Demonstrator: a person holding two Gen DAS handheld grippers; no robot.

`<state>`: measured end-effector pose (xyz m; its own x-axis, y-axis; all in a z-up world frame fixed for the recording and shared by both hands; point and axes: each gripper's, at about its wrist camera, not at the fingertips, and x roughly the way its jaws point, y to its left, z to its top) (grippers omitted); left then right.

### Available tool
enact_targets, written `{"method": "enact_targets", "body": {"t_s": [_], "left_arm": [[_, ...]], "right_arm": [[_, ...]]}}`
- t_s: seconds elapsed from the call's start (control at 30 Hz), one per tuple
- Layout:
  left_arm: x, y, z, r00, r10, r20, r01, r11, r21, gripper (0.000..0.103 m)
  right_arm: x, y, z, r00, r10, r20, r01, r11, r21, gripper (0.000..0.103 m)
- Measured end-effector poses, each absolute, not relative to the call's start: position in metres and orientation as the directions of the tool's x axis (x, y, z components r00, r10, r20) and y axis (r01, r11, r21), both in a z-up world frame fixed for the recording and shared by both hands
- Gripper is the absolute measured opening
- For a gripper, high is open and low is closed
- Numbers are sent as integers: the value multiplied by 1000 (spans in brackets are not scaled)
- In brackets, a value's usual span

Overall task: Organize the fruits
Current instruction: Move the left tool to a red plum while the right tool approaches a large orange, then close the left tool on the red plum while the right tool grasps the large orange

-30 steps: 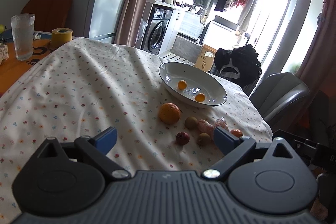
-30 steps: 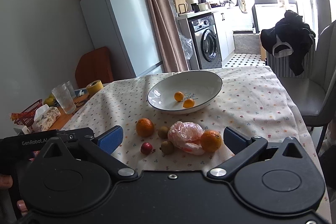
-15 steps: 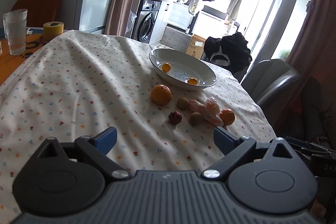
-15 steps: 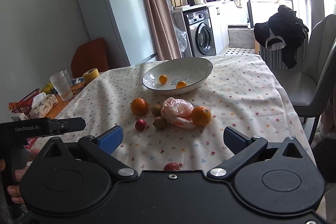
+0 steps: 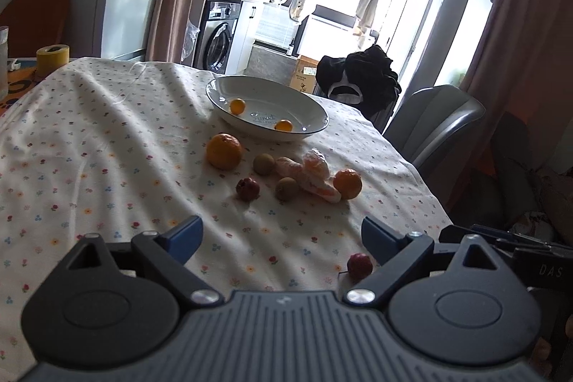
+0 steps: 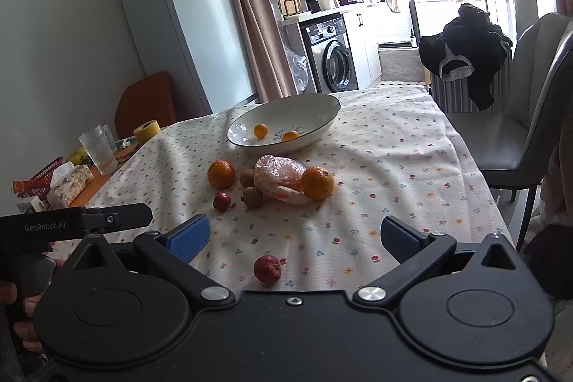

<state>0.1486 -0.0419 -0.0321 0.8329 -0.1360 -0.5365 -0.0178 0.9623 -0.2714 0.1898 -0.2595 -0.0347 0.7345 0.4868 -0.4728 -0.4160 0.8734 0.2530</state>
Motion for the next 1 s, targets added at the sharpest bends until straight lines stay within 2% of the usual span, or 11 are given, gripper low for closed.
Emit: {"method": "enact_targets", "body": {"t_s": [0.17, 0.33, 0.4, 0.53, 0.8, 0.93, 1.0], "left_arm": [[157, -62, -42, 808, -183, -560, 40, 965, -258, 84], [164, -77, -54, 774, -220, -594, 74, 963, -259, 62], [166, -79, -58, 765, -224, -604, 75, 962, -261, 57], [171, -83, -62, 747, -233, -623, 83, 962, -260, 55], [180, -104, -68, 735, -278, -618, 171, 959, -227, 53], [190, -113, -77, 724, -278, -631, 188, 960, -206, 44], [194, -116, -81, 720, -278, -636, 193, 960, -202, 42]], "right_arm": [[195, -268, -46, 732, 477, -486, -394, 879, 269, 102], [196, -278, -57, 734, 469, -490, -374, 883, 285, 102], [197, -283, -61, 735, 468, -491, -367, 883, 292, 102], [199, -289, -68, 732, 456, -507, -344, 889, 303, 100], [202, -293, -76, 722, 450, -526, -328, 892, 312, 84], [206, -295, -79, 722, 452, -524, -324, 890, 322, 80], [210, -295, -81, 718, 450, -532, -321, 891, 320, 79]]}}
